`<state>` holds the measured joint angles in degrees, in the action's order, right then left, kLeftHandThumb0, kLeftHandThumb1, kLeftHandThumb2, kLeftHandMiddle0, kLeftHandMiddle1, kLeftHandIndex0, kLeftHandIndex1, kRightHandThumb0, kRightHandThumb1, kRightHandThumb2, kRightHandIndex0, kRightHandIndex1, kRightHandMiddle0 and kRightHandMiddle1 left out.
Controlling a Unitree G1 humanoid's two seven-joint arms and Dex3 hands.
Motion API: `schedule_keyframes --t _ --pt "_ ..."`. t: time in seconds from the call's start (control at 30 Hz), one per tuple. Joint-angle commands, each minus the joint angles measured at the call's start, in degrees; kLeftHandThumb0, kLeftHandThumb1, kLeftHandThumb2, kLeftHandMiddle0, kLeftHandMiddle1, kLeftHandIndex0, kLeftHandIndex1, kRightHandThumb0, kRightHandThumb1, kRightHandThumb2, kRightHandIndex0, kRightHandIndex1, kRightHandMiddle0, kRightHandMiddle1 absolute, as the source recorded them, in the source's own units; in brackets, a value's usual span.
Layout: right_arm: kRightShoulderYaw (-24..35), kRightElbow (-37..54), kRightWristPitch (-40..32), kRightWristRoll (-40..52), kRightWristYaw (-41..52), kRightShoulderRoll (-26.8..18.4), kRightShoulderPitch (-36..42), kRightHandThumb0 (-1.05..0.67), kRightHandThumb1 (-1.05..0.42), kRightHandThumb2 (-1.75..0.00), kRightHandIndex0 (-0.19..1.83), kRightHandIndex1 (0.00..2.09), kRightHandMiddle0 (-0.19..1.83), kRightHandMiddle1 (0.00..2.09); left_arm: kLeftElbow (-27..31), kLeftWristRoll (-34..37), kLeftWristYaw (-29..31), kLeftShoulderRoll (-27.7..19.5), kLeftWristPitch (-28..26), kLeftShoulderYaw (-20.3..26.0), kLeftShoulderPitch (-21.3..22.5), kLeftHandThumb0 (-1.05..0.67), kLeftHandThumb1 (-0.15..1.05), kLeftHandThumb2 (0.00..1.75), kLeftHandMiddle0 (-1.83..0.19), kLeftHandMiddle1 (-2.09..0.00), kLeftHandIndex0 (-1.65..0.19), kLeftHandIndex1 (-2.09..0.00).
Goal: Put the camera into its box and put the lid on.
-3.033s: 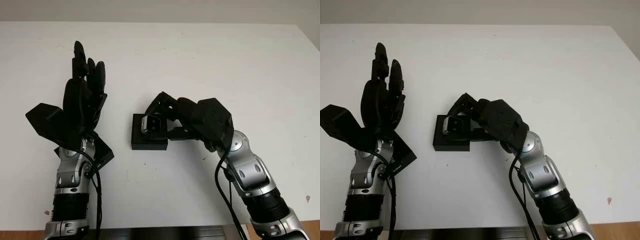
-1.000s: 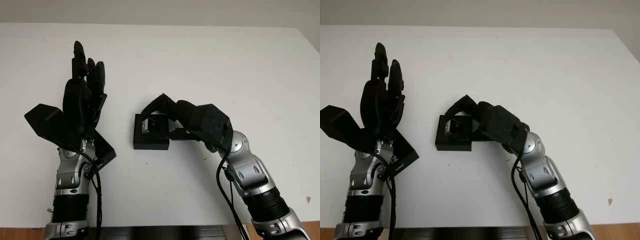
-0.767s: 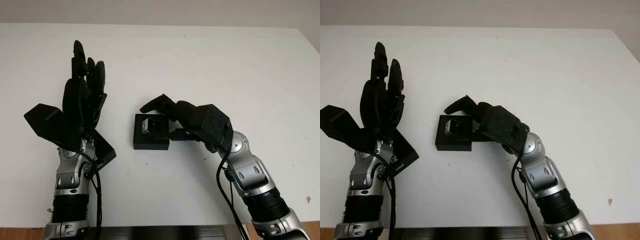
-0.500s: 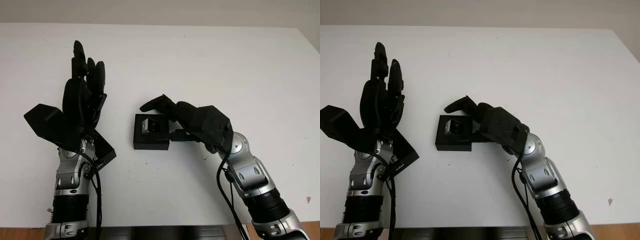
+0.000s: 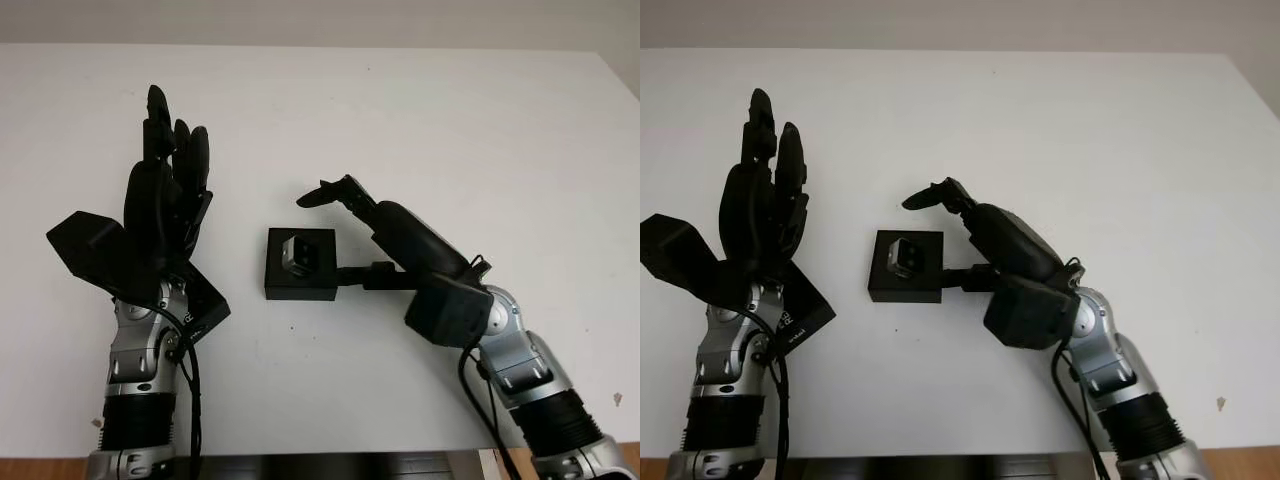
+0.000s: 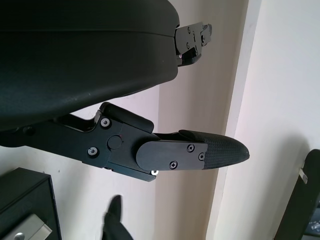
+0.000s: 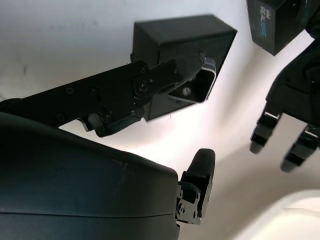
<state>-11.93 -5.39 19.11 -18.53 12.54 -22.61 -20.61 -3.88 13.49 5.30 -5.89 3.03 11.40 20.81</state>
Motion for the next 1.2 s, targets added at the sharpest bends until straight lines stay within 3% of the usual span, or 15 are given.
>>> schedule_keyframes --t 0.0,0.37,0.87,1.17 --pt "1.4 2.4 0.6 -0.2 -0.4 -0.8 0.6 -0.56 -0.9 -0.05 0.16 0.16 -0.15 1.1 1.4 -0.3 -0.1 -0.4 0.4 0.2 -0.6 -0.7 1.05 0.38 0.19 0.0 0.19 0.0" --pt "3.0 11.6 -7.7 -1.9 0.6 0.6 4.6 -0.54 -0.93 -0.05 0.15 0.11 -0.01 0.88 2.8 -0.8 -0.1 -1.2 -1.1 -0.1 -1.1 -0.71 1.05 0.39 0.19 0.0 0.19 0.0" --pt "-1.1 11.8 -14.4 -9.5 -7.4 8.9 6.6 -0.66 -0.96 -0.06 0.18 0.1 -0.06 1.25 2.9 -0.7 0.0 -1.7 -2.3 0.1 -0.9 -0.73 1.05 0.37 0.19 0.0 0.19 0.0" --pt "-3.1 15.1 -18.4 -12.9 -7.8 10.7 8.3 -0.66 -0.96 -0.05 0.16 0.08 -0.15 1.37 2.3 -0.7 0.0 -1.5 -2.0 0.1 -0.3 -0.74 1.05 0.36 0.19 0.0 0.19 0.0"
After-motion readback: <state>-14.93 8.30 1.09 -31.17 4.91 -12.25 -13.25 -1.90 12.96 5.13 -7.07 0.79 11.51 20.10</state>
